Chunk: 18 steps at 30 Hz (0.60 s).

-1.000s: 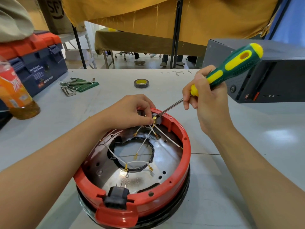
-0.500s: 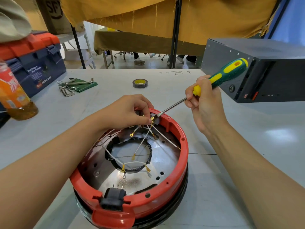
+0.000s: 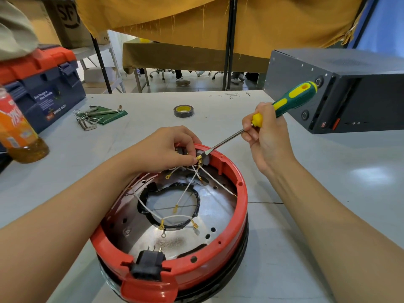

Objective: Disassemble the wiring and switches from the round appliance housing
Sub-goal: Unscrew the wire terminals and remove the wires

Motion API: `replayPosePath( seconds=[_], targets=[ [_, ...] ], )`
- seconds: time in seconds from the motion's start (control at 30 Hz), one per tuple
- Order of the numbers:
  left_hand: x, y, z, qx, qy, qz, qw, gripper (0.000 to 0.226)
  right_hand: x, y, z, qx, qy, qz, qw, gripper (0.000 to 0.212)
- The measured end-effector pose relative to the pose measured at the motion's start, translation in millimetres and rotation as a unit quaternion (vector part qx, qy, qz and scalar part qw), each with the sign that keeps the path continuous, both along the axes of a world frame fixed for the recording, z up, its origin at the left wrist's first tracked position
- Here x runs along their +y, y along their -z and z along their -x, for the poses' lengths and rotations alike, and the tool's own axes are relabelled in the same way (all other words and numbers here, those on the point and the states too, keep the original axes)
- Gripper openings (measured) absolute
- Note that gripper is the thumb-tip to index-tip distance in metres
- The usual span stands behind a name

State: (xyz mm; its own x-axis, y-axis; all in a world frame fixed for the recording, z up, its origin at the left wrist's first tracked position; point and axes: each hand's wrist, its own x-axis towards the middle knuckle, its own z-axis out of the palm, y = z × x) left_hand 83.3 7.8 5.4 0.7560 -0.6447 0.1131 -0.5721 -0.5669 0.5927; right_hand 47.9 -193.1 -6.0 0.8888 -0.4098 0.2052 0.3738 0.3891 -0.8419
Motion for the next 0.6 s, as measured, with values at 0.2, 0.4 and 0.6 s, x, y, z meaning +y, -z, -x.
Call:
replayPosePath(
  seconds=[0.2, 0.4, 0.6],
  targets=[
    [1, 2, 0, -0.018, 0.006, 0.011, 1.000, 0.017, 3, -4, 8, -0.038, 0.012, 0.044, 0.998, 0.024],
    [-2, 1, 7, -0.119, 0.029, -0.017, 0.992, 0.015, 7, -4, 12, -0.062, 0.026, 0.078, 0.995, 0.022],
    [-5, -1, 12, -0.187, 0.041, -0.067, 0.979, 0.017, 8, -5, 15, -0.069, 0.040, 0.109, 0.991, 0.023]
  ],
)
